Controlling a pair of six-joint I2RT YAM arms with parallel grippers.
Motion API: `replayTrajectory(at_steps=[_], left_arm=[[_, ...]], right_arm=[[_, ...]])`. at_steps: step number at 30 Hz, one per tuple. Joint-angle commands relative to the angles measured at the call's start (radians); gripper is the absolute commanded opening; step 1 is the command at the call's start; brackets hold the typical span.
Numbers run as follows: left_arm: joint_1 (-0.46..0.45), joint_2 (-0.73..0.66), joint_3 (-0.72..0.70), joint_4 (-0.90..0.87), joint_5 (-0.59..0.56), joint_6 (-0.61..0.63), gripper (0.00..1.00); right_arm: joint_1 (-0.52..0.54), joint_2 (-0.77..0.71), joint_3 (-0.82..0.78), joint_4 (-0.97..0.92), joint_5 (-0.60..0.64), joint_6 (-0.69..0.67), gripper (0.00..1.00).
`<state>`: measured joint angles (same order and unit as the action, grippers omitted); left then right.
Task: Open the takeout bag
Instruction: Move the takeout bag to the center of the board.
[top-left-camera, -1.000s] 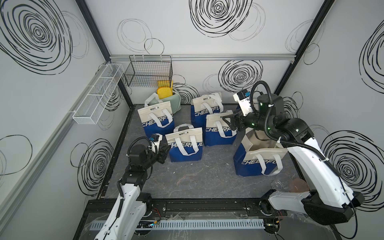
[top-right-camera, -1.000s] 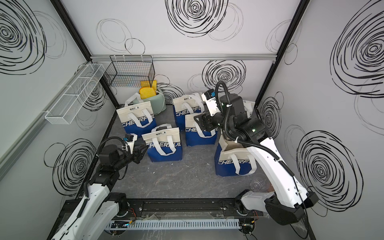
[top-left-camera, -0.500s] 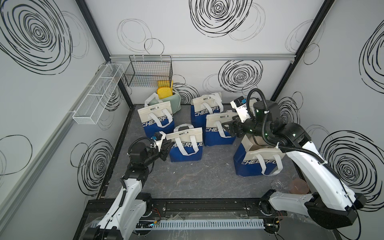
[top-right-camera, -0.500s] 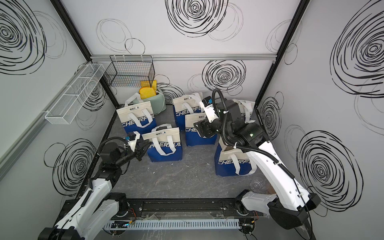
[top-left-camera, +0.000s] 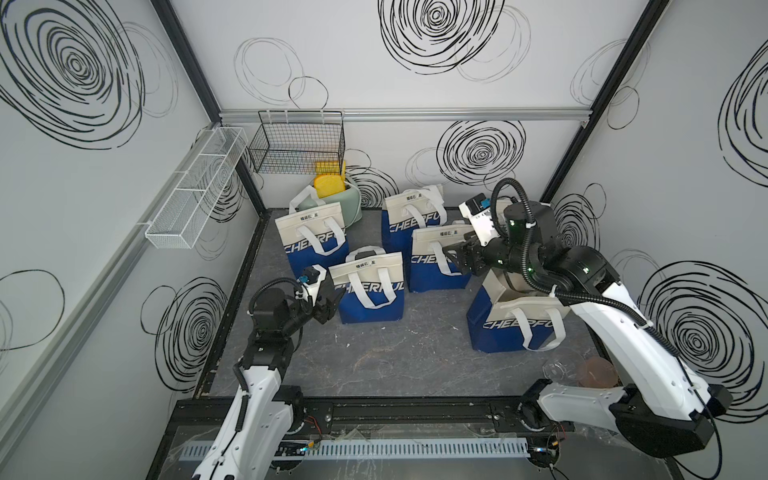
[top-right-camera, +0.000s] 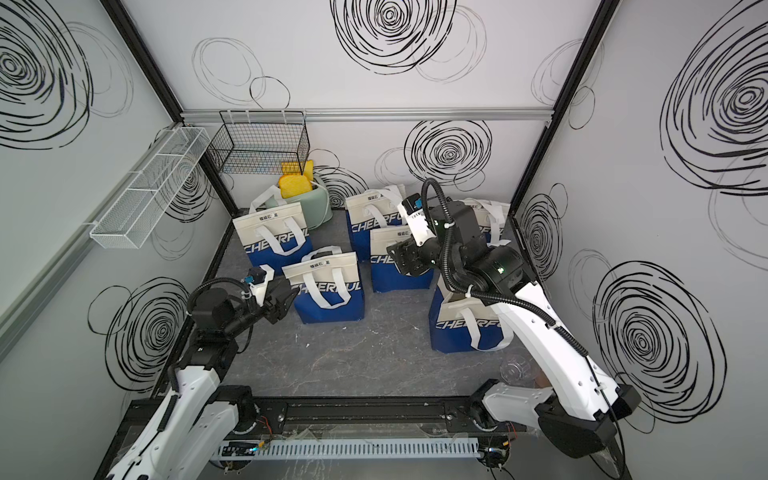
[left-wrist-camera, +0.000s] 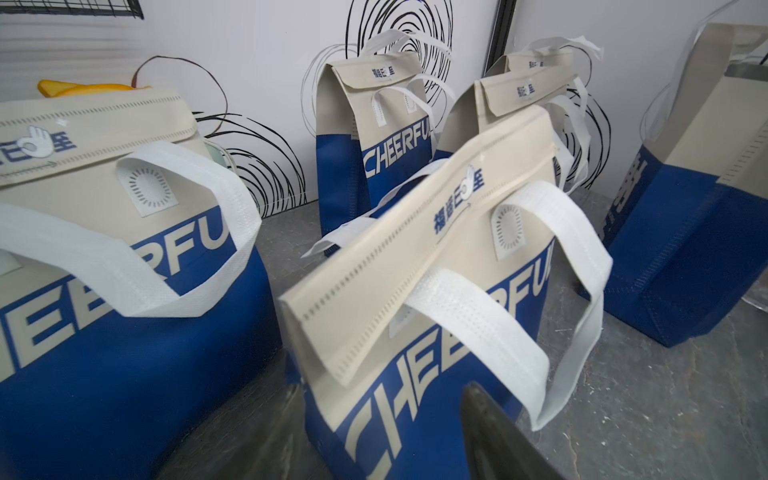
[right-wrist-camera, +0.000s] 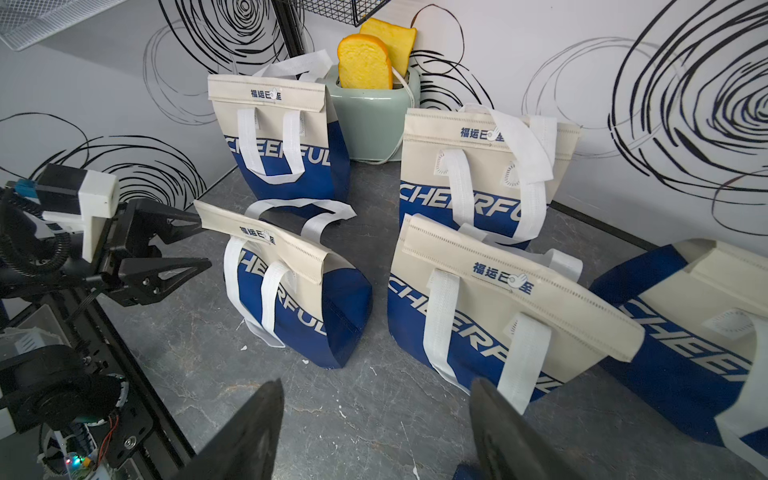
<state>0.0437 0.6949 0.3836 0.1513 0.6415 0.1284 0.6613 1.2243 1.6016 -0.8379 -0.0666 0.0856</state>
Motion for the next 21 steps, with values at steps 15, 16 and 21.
replayTrajectory(at_steps=[15,16,21], left_arm=[[-0.006,0.112,-0.01,0.144,0.046,-0.04,0.6],[-0.012,0.124,-0.008,0.151,0.048,-0.045,0.6],[-0.041,0.183,0.01,0.189,0.06,-0.057,0.58]], right_arm=[[0.008,-0.054,-0.084,0.015,0.034,-0.031,0.73],[0.008,-0.057,-0.088,0.016,0.033,-0.031,0.73],[0.008,-0.062,-0.092,0.016,0.034,-0.03,0.73]])
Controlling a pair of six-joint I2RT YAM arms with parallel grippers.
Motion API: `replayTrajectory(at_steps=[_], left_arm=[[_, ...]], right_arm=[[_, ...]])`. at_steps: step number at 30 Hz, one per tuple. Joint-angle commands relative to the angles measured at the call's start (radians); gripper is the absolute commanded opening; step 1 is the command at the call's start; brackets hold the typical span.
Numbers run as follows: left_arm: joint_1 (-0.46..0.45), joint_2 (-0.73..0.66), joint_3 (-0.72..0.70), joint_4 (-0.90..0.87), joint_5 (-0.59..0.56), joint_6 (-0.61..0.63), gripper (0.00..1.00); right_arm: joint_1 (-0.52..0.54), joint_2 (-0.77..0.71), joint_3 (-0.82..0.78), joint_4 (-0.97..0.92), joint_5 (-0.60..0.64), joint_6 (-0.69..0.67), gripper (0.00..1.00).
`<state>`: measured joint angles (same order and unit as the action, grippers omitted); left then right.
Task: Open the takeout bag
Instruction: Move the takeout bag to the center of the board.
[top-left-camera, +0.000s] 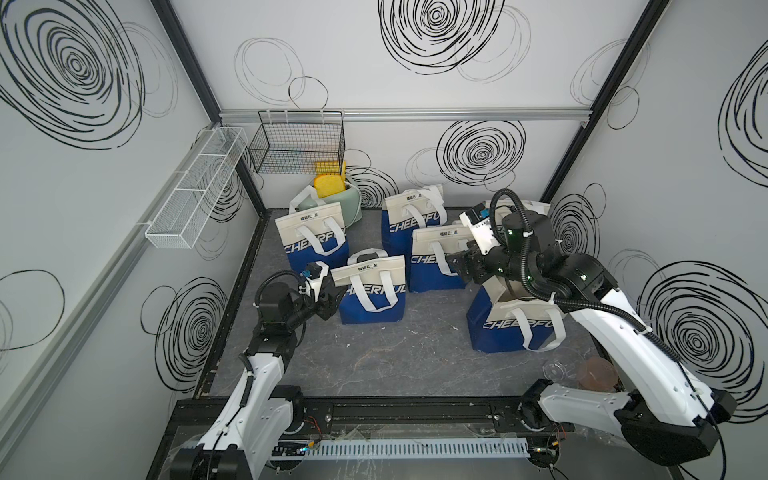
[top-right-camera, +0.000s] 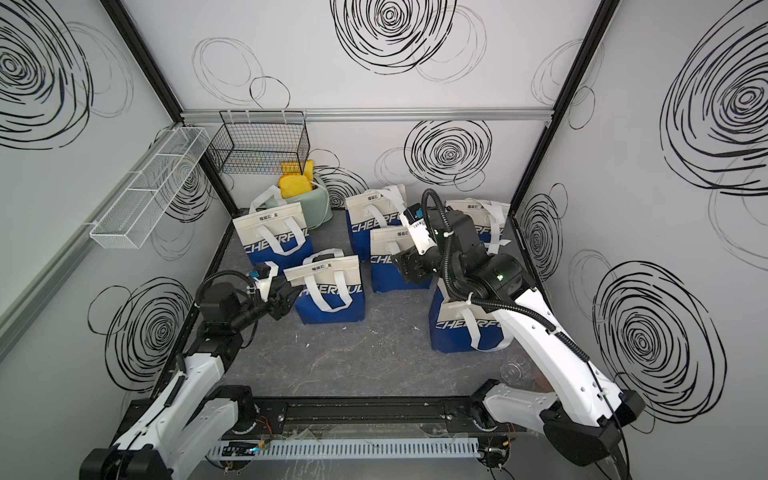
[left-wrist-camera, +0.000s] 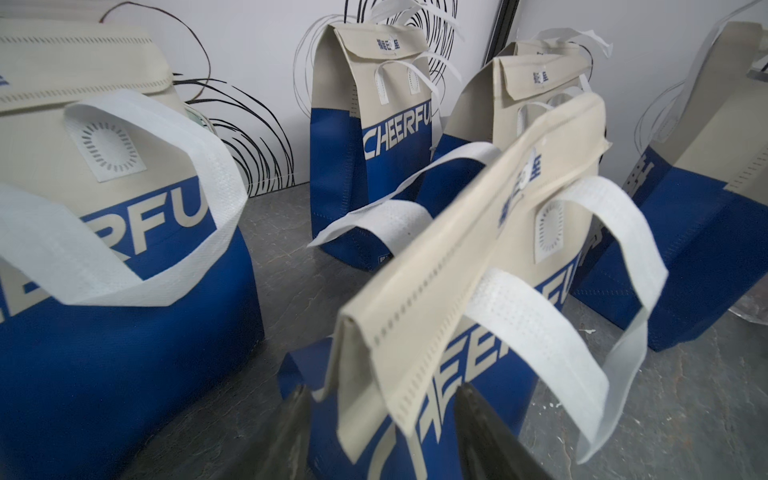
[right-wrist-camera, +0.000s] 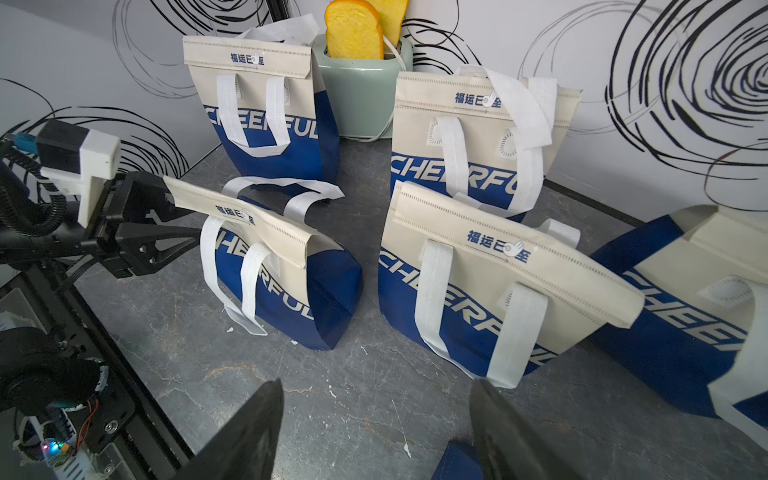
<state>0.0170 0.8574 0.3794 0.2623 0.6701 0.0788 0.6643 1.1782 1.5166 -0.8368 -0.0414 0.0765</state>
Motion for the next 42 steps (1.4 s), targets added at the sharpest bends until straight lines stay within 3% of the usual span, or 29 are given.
replayTrajectory(at_steps=[1,14,23,33,36,42], left_arm=[[-0.018,0.031,0.018,0.09,0.033,-0.012,0.58],[-0.08,0.084,0.05,0.231,0.097,-0.067,0.5],[-0.139,0.112,0.062,0.27,0.149,-0.126,0.34],[-0.294,0.07,0.03,0.29,0.012,-0.156,0.21],[-0.348,0.049,0.029,0.304,-0.038,-0.159,0.13],[-0.432,0.077,0.06,0.307,-0.049,-0.156,0.05]], right_arm=[[0.004,-0.015,-0.005,0.014,0.008,-0.022,0.73],[0.005,-0.024,-0.004,0.015,0.023,-0.02,0.73],[0.007,-0.02,-0.002,0.026,0.024,-0.009,0.73],[0.014,-0.007,0.001,0.028,0.022,-0.008,0.73],[0.057,0.015,0.001,0.018,0.04,-0.037,0.73],[0.295,0.082,-0.03,0.063,0.294,-0.125,0.73]])
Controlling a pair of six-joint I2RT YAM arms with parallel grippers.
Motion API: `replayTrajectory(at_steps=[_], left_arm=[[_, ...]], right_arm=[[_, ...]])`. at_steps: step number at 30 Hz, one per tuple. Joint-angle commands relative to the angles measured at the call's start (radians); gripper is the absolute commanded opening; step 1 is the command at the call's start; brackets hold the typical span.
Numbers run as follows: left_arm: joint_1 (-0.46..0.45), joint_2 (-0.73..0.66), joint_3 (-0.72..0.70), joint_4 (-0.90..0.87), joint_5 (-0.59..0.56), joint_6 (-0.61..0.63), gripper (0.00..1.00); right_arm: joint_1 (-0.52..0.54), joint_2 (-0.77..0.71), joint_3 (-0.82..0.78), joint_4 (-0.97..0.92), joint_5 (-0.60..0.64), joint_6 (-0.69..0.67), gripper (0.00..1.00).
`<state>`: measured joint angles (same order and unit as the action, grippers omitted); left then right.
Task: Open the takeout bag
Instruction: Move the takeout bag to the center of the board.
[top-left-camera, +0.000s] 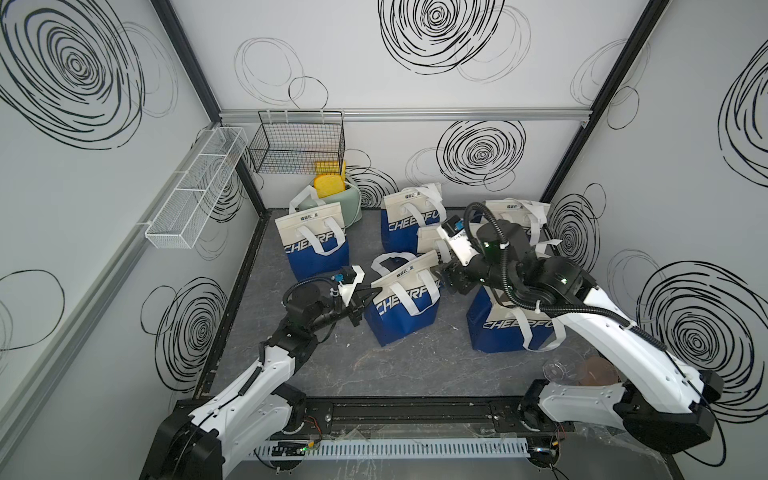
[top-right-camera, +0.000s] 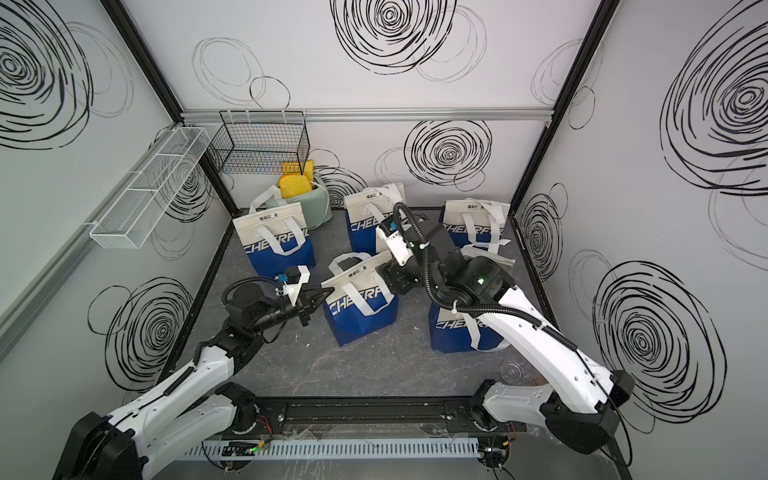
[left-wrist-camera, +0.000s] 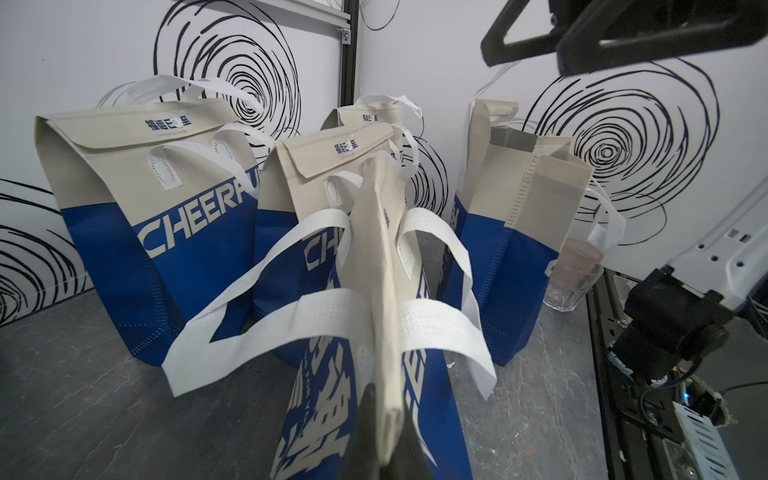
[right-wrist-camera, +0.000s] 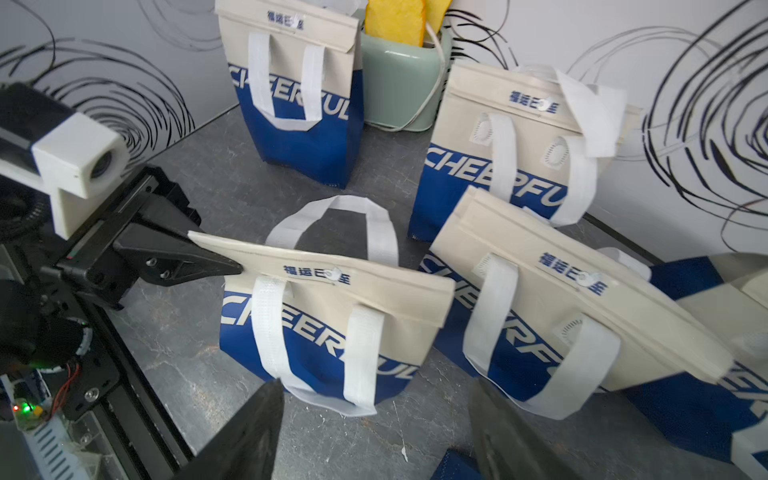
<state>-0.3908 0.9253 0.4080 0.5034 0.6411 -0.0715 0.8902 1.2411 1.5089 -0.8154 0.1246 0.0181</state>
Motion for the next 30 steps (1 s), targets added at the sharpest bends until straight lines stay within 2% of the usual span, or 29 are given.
replayTrajectory(at_steps=[1,4,6,9,12,18,22,26,30], left_arm=[[-0.033,0.015,0.034,0.067,-0.018,-0.004,0.07],[-0.054,0.014,0.027,0.066,-0.035,-0.003,0.22],[-0.064,0.001,0.018,0.06,-0.045,0.001,0.39],[-0.08,-0.041,-0.003,0.045,-0.084,0.008,0.58],[-0.095,-0.094,-0.022,0.023,-0.14,0.019,0.69],[-0.108,-0.223,-0.012,-0.118,-0.21,0.069,0.7],[-0.108,-0.287,0.012,-0.273,-0.216,0.07,0.62],[-0.108,-0.304,0.001,-0.345,-0.152,0.028,0.53],[-0.109,-0.282,-0.031,-0.329,-0.102,-0.027,0.52]], right_arm=[[0.087,0.021,-0.032,0.068,0.144,-0.067,0.73],[0.091,0.017,-0.053,0.124,0.122,-0.057,0.73],[0.091,0.017,-0.057,0.141,0.114,-0.046,0.73],[0.091,0.016,-0.055,0.147,0.108,-0.037,0.73],[0.092,0.009,-0.062,0.157,0.113,-0.031,0.73],[0.102,0.004,-0.077,0.171,0.139,-0.02,0.72],[0.127,0.006,-0.077,0.179,0.184,-0.03,0.72],[0.135,0.0,-0.083,0.204,0.215,-0.041,0.72],[0.135,0.009,-0.075,0.208,0.223,-0.054,0.72]])
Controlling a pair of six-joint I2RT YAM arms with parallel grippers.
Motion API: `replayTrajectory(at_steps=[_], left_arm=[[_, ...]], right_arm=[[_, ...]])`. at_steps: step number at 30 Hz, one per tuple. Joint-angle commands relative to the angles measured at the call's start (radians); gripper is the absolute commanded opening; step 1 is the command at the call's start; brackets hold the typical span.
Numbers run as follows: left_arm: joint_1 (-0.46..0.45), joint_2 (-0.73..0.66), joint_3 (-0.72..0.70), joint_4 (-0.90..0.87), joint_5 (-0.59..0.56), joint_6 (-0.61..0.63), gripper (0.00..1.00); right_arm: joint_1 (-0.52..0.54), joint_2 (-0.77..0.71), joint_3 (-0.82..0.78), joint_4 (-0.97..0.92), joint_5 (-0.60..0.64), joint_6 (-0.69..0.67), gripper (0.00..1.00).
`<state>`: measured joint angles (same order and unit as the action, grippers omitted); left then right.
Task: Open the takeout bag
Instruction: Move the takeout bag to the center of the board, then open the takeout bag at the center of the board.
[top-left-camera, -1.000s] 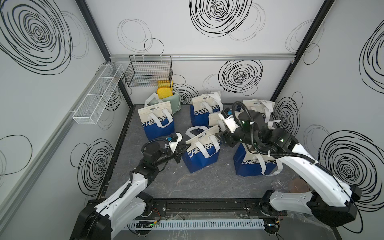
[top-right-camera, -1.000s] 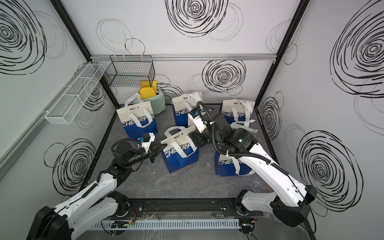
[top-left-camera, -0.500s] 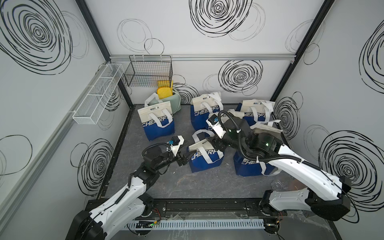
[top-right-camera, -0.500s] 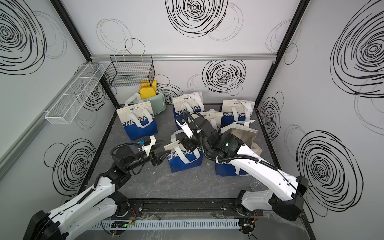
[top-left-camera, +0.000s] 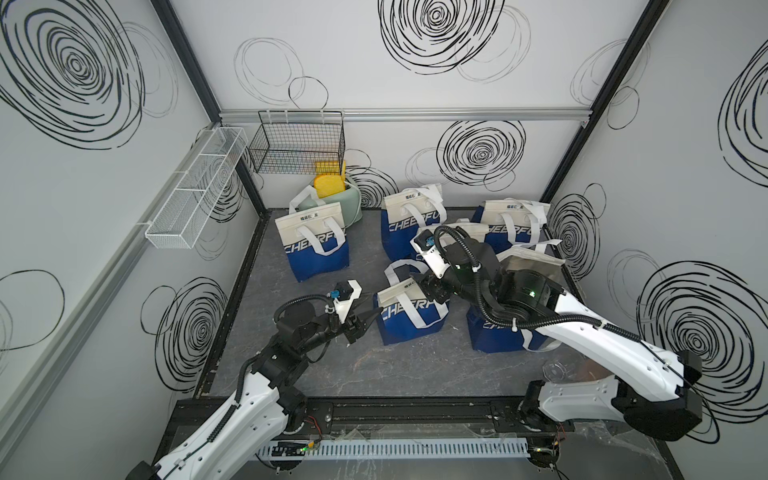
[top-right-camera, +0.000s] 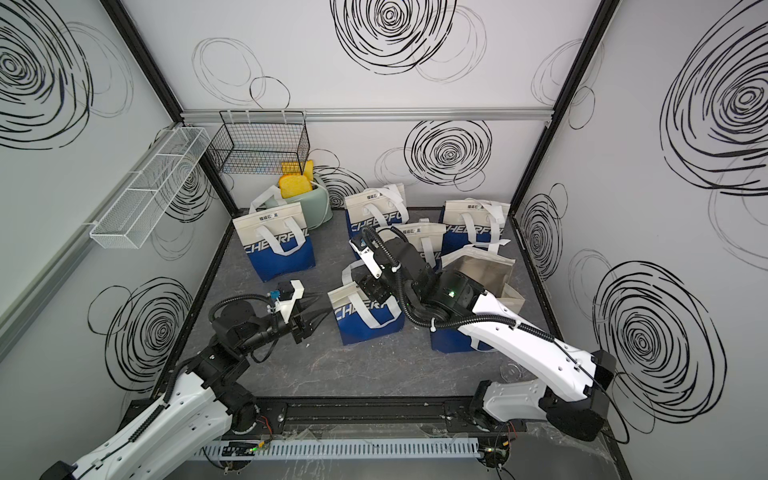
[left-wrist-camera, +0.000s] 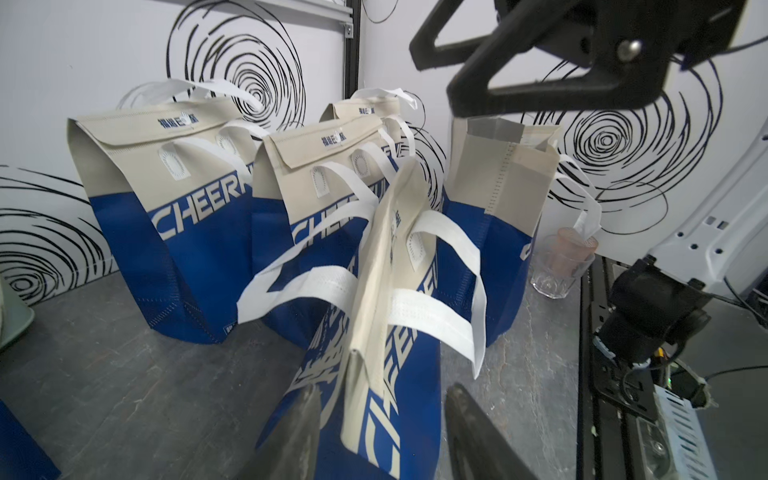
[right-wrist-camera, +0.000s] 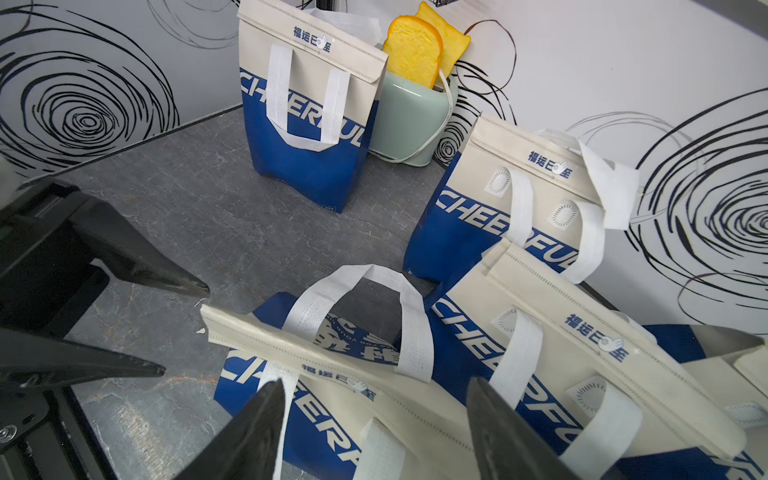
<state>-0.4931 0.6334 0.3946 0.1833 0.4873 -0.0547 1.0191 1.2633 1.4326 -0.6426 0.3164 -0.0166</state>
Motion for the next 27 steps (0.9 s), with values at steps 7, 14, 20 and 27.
replayTrajectory(at_steps=[7,14,20,27], left_arm=[[-0.007,0.095,-0.043,0.068,0.079,-0.091,0.53],[-0.007,0.132,-0.078,0.118,0.045,-0.104,0.54],[-0.007,0.154,-0.087,0.165,0.022,-0.116,0.56],[-0.012,0.213,-0.087,0.266,0.029,-0.141,0.57]], right_arm=[[0.006,-0.005,0.004,0.033,0.032,-0.017,0.72],[0.008,-0.02,-0.004,0.019,0.048,-0.004,0.72],[0.008,-0.025,-0.008,0.009,0.052,0.001,0.72],[0.009,-0.02,-0.005,0.009,0.049,0.004,0.72]])
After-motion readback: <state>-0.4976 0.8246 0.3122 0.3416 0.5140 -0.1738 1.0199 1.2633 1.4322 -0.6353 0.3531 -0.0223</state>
